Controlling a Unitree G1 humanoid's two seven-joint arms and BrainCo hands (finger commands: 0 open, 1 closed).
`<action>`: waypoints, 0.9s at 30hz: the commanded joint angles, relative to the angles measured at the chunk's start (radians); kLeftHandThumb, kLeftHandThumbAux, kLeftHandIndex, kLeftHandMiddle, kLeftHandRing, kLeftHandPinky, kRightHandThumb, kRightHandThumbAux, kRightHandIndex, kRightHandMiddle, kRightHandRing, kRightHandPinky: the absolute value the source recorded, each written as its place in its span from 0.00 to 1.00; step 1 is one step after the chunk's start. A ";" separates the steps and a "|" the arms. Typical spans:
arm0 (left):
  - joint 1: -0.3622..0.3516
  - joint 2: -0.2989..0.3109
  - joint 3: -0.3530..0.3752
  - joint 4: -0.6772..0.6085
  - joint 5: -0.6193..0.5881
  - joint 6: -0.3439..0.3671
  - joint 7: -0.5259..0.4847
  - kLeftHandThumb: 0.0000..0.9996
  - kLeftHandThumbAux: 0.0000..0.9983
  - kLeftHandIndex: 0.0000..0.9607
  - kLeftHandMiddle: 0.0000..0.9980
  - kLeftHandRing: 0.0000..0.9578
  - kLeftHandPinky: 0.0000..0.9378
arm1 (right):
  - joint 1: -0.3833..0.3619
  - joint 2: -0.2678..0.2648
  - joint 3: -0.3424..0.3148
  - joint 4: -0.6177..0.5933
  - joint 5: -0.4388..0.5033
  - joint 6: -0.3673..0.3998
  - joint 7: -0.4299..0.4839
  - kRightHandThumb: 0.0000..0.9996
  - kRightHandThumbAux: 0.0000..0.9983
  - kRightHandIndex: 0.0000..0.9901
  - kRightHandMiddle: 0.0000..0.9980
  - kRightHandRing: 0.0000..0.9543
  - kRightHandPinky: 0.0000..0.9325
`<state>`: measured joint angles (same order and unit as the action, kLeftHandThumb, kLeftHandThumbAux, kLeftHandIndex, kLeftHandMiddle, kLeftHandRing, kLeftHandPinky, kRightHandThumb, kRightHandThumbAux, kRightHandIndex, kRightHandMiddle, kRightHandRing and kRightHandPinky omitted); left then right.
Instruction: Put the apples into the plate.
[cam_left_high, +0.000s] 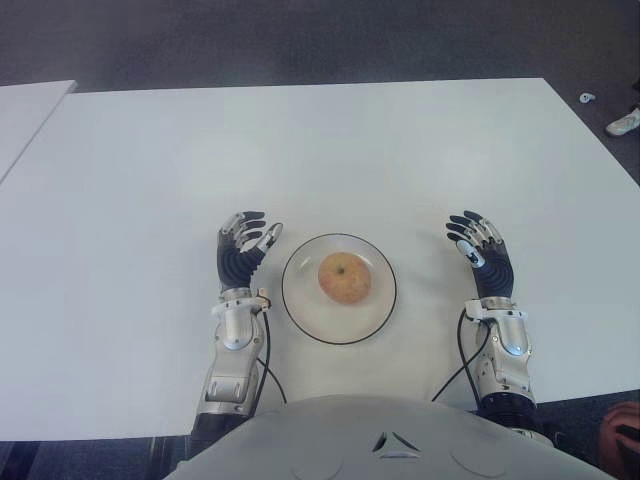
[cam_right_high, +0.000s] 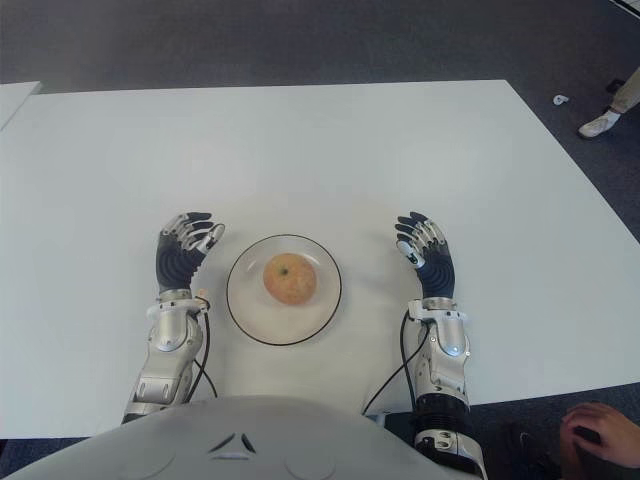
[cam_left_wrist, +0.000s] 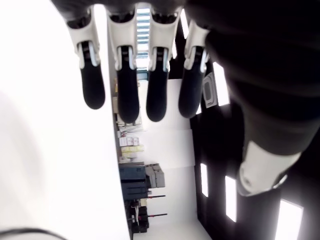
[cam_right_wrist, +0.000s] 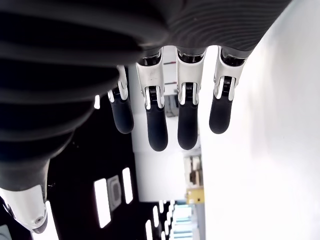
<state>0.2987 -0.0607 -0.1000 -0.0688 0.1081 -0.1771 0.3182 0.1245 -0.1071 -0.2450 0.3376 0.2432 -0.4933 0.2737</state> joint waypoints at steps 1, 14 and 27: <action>0.014 -0.039 -0.012 0.019 -0.012 0.026 -0.018 0.68 0.72 0.42 0.36 0.39 0.39 | 0.023 0.001 -0.003 0.015 0.014 0.033 0.003 0.39 0.61 0.21 0.30 0.29 0.29; 0.007 -0.030 -0.010 0.015 0.006 0.065 -0.017 0.68 0.72 0.42 0.35 0.38 0.39 | 0.020 -0.018 -0.018 0.017 0.034 0.045 0.021 0.39 0.61 0.21 0.30 0.29 0.29; 0.009 -0.016 -0.017 0.015 0.017 0.104 -0.031 0.68 0.72 0.42 0.34 0.37 0.39 | 0.018 -0.040 -0.036 0.016 0.056 0.060 0.042 0.39 0.61 0.21 0.30 0.29 0.29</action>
<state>0.2986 -0.0583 -0.1071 -0.0674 0.1182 -0.0908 0.3037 0.1298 -0.1434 -0.2733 0.3390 0.2815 -0.4593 0.3090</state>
